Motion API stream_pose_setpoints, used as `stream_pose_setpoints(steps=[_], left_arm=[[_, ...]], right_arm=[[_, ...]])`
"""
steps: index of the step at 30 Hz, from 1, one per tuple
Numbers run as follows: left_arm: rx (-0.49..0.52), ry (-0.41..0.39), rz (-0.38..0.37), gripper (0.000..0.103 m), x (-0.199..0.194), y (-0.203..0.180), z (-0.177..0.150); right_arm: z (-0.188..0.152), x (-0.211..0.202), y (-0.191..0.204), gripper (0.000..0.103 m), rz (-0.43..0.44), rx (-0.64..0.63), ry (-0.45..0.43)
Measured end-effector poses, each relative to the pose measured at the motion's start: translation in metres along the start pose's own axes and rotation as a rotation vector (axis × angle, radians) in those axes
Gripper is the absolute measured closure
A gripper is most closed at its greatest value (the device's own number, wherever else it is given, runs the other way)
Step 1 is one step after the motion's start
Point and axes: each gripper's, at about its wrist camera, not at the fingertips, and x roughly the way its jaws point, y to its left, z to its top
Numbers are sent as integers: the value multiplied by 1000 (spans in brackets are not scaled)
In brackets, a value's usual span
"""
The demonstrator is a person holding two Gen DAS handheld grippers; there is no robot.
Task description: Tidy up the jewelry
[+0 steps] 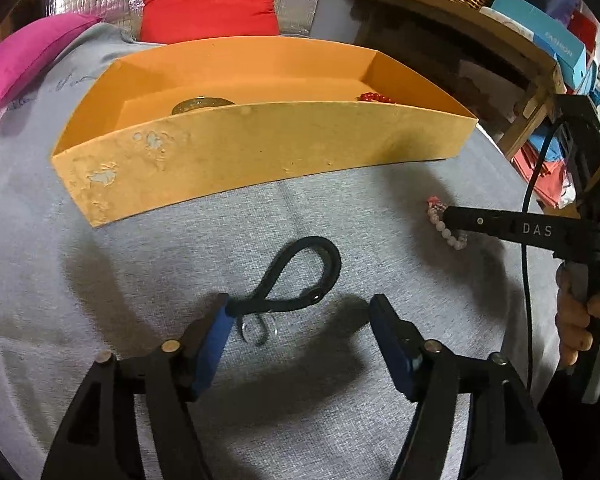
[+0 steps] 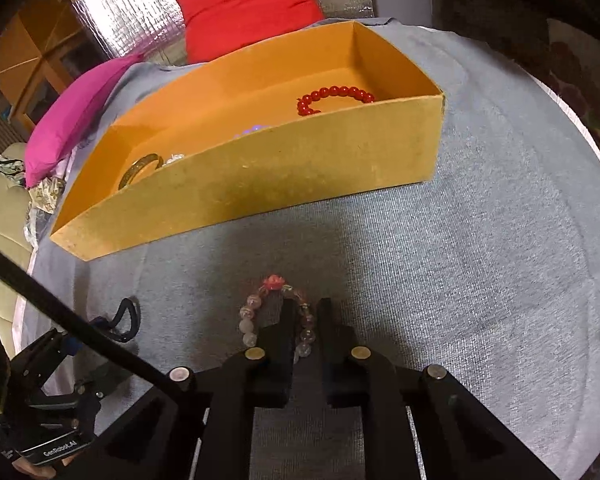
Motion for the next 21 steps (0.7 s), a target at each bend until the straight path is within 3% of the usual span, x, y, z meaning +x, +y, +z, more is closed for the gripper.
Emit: stream_pose_setpoints(steps=[7,16,21], left_arm=[[-8,6,-3,24,3,-1,1],[114,18,89,17,15,-26,-2],[101,19,112,17,12,-24,-1]], right_arm=[[0,-2,-11,89,29,6,4],[-2,-4,-15,89,41,-19,6],[-3,-4,-12,89,37,-29,3]])
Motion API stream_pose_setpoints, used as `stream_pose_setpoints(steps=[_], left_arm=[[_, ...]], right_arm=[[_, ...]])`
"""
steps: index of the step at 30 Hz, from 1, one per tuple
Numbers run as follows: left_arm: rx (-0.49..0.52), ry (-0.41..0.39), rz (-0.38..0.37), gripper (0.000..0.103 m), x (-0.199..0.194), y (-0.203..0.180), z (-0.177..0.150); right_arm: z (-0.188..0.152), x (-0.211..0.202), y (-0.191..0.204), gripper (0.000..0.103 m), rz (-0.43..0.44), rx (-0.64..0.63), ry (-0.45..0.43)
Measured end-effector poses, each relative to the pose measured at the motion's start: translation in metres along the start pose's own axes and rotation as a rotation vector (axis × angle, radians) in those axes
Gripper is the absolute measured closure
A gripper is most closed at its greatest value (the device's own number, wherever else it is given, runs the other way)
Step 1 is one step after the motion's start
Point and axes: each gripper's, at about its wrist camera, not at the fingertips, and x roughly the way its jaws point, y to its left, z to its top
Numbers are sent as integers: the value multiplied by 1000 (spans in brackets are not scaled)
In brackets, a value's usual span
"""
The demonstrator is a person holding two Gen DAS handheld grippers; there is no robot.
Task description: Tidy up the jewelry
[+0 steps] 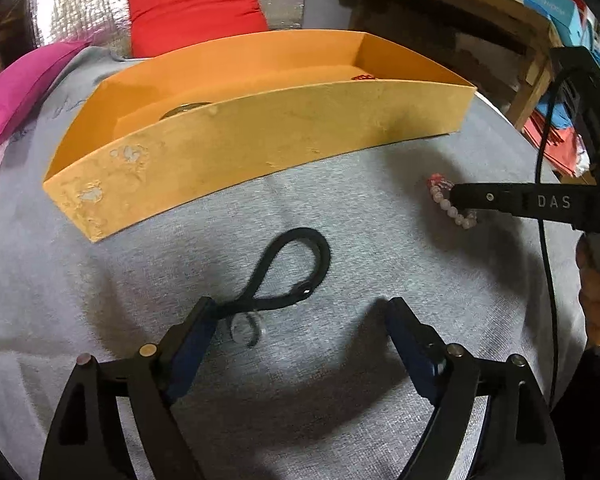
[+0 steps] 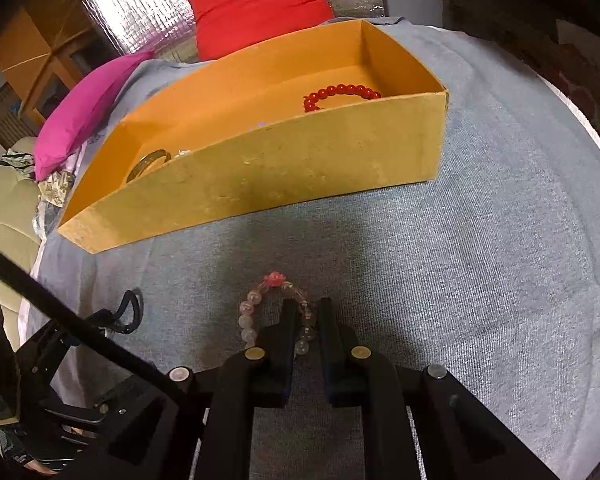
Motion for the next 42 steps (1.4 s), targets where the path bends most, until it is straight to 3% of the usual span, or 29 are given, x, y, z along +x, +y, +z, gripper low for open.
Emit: stream_pose_setpoints(steps=[11,15,19,21,25,31,42], left_arm=[[-5,-62,83,17,-17,12,0],[-17,-52,86,33,-15,16,0],[-31,-37,75,39,-12,20,-2],[-39,-30,54,49,-11,20,-2],[-41,-33,43,53,-10,19,-2],[-60,-40,11,71,-10,22,-1],[-109,-48,-20,72,-7,29,3]], right_arm=[[-1,0,1,89,-2,-2,-1],[-1,2,4,88,0,-7,-4],[-2,2,3,86,8,-14,-8],[-2,2,4,85,13,-25,-11],[-5,1,6,84,11,-47,-16],[-8,0,9,84,6,-79,-17],[-18,-1,27,86,-53,-155,-45]])
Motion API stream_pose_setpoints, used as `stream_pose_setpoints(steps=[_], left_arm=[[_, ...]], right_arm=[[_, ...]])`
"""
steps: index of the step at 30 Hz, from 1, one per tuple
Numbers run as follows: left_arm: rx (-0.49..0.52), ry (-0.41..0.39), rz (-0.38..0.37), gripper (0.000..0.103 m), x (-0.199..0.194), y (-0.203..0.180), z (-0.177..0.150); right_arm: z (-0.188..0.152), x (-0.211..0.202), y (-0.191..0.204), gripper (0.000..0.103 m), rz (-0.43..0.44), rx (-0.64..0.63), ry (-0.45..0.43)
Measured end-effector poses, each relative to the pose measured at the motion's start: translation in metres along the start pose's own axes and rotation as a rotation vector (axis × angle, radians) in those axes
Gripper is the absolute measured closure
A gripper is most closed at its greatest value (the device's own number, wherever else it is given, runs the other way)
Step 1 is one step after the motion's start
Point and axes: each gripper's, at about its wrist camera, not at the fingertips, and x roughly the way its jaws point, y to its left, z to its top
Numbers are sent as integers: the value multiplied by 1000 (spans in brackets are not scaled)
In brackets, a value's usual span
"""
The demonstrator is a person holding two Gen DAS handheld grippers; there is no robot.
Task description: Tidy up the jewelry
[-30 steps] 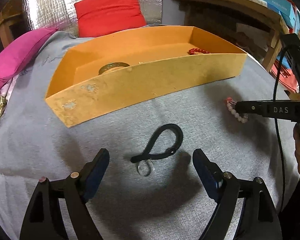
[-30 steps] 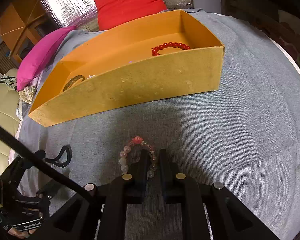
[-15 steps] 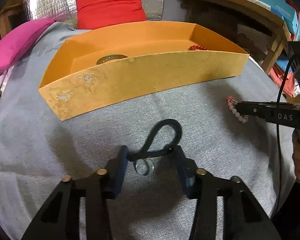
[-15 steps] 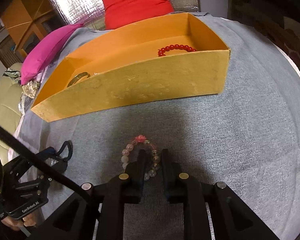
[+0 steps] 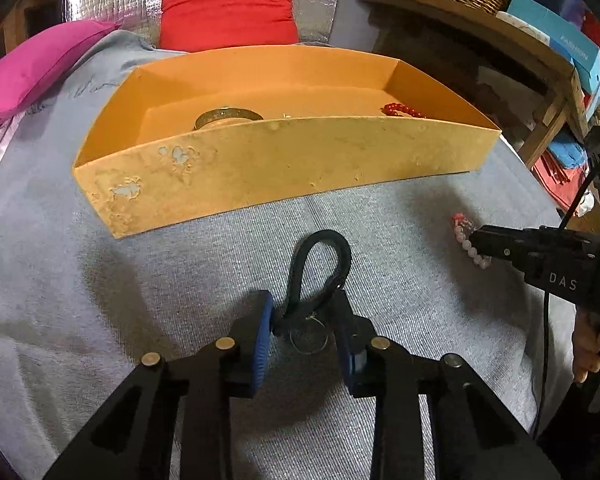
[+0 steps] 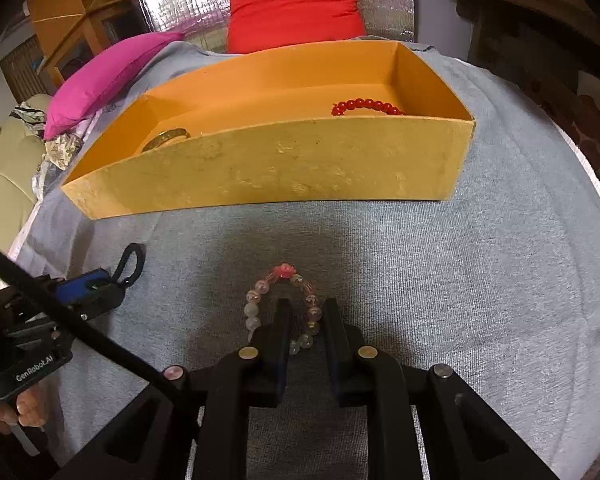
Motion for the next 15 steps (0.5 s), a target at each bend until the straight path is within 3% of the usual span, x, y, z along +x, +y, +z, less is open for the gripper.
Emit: stream_pose_setpoints(steps=[5,8,15], left_arm=[[18,-11,23,72,1,-5,1],[35,-17,39,80,-1,-8,1],[52,-34,66,83,-8,-7,1]], right_arm=[[-1,-1,0,86,-4,4,1],[0,-2,0,86,-8,11,5],[5,1,5,86,-20,30,12]])
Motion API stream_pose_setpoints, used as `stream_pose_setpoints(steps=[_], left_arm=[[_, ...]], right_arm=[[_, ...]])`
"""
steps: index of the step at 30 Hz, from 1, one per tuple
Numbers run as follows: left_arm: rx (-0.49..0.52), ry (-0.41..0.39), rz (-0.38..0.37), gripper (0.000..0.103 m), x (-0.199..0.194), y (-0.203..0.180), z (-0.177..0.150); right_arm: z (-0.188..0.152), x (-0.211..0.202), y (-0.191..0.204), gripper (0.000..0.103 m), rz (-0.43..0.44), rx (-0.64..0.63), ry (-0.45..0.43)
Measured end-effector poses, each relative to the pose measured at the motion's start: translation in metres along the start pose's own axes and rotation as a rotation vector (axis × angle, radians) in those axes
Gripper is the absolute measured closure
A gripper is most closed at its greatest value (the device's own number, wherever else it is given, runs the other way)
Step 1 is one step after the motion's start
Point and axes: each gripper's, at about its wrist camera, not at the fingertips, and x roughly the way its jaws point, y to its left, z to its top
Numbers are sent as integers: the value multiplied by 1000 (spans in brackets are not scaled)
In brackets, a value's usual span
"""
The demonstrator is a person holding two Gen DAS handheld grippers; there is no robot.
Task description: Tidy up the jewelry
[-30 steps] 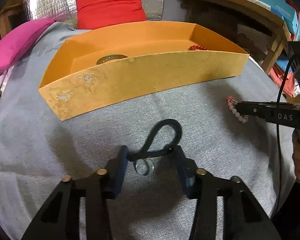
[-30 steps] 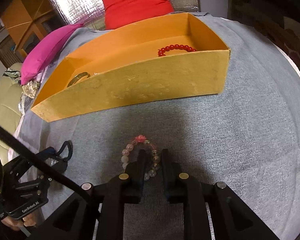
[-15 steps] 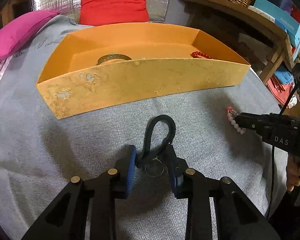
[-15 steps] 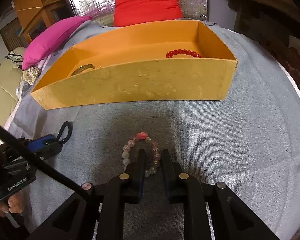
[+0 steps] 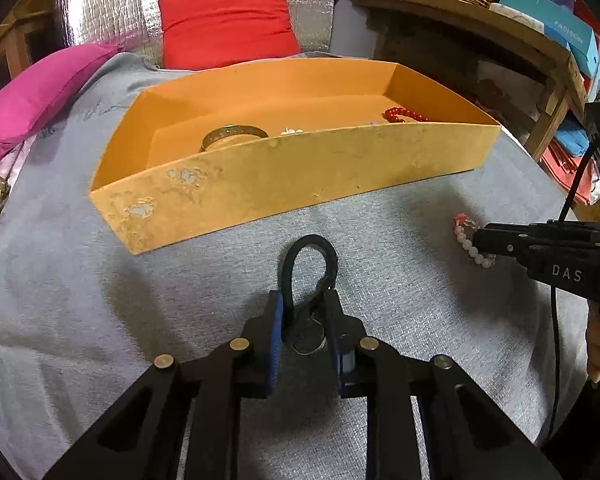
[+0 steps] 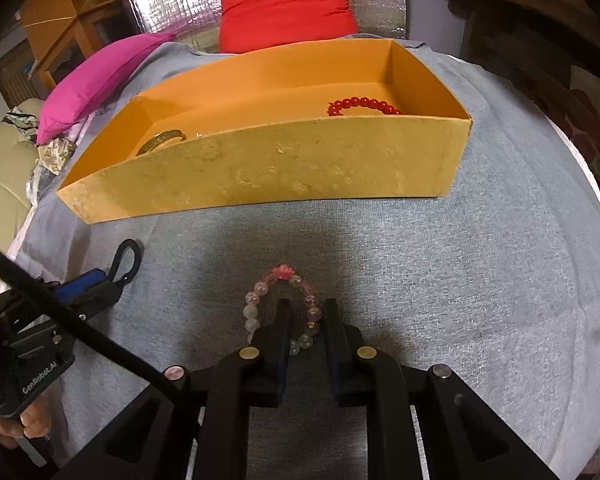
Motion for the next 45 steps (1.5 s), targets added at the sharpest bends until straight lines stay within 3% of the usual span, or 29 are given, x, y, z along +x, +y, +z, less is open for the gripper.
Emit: stream_pose_setpoints(steps=[5,22,27,31,38,40,42,45], left_arm=[[-4,-10,1,90,-6,6,-1],[-31,-57,-13,92,-29,17,-5],[-61,-57,-27,92,-31,25,-5],[-66,-61,-35,92,-33,28,-6],[-62,-55,-31,92,-31,27,-7],[-61,-56,-30,92,-31,27,-7],[-65,-56,-36,92,-32,28,-7],[-67,-62,-35,92,-34,29,-7]], right_arm=[[2,-2,7,89,17,8,-3],[-1,-30,27,91,33,-3,-53],[1,-31,15,90,39,49,-46],[1,-22,-1,88,61,116,8],[7,-5,10,87,28,81,43],[7,2,17,80,8,65,57],[4,6,26,81,-36,21,52],[1,4,35,94,-70,-39,25]])
